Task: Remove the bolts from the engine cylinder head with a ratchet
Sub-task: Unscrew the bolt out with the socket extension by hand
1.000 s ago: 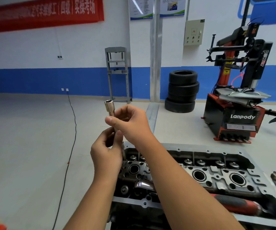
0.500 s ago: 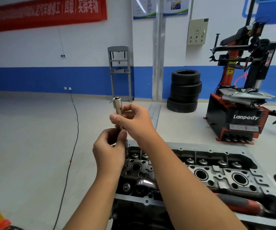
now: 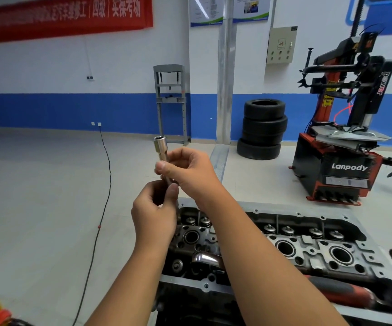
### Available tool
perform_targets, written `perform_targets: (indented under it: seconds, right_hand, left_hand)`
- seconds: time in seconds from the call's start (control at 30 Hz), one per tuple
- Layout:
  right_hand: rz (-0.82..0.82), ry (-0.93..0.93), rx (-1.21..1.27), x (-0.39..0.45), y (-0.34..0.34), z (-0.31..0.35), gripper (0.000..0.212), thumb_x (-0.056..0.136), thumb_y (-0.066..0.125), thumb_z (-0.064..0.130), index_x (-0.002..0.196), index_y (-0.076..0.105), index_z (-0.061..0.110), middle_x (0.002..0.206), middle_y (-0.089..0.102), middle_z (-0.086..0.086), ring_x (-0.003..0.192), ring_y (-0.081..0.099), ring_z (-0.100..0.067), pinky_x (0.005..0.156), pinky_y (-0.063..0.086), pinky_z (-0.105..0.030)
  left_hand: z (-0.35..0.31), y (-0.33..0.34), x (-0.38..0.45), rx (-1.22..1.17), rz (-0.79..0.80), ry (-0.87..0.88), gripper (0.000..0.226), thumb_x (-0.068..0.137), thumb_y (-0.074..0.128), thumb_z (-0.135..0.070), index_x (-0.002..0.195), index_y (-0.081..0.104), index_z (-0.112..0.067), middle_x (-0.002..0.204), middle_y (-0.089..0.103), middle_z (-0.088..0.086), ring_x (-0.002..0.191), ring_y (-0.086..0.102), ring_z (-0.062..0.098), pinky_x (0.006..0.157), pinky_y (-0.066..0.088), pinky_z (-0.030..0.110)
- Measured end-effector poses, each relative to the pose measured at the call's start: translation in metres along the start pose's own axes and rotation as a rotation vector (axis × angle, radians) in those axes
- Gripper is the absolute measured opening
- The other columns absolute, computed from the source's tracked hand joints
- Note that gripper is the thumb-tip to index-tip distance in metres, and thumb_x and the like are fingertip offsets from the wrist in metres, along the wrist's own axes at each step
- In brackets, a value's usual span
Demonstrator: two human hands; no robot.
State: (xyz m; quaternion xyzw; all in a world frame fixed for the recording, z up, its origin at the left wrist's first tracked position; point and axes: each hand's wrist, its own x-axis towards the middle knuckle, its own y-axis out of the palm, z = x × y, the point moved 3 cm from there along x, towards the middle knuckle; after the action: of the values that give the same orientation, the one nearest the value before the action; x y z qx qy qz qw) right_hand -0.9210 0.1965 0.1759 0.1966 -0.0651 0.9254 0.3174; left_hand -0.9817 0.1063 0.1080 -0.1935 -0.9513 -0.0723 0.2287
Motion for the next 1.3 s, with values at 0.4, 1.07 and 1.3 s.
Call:
perform_targets:
  seconds: [0.4,1.07,1.3]
  right_hand:
    - [0.077,0.009,0.005,-0.005,0.005,0.003,0.013,0.096,0.074,0.014,0.106,0.071,0.007,0.089,0.078,-0.006,0.087,0.077,-0.019,0.075,0.062,-0.027]
    - [0.025,0.004,-0.033,-0.002,0.002,0.004,0.024,0.092,0.079,0.021,0.107,0.065,0.009,0.093,0.08,-0.006,0.092,0.078,-0.018,0.081,0.065,-0.036]
    - [0.037,0.005,-0.025,-0.002,0.004,0.005,0.007,0.104,0.062,0.016,0.103,0.065,0.01,0.095,0.079,-0.009,0.082,0.073,-0.009,0.063,0.054,-0.019]
  left_hand:
    - [-0.006,-0.002,-0.004,0.002,0.007,-0.007,0.018,0.103,0.065,-0.027,0.088,0.069,-0.035,0.082,0.074,-0.009,0.071,0.069,0.011,0.067,0.057,0.034]
    - [-0.006,-0.005,-0.003,0.056,-0.059,0.061,0.019,0.091,0.08,-0.028,0.088,0.068,-0.043,0.082,0.074,-0.015,0.077,0.071,0.004,0.069,0.053,0.023]
    - [-0.005,0.003,-0.004,-0.037,0.057,0.02,0.031,0.108,0.049,-0.019,0.087,0.07,-0.029,0.072,0.064,0.002,0.057,0.051,0.0,0.052,0.04,0.013]
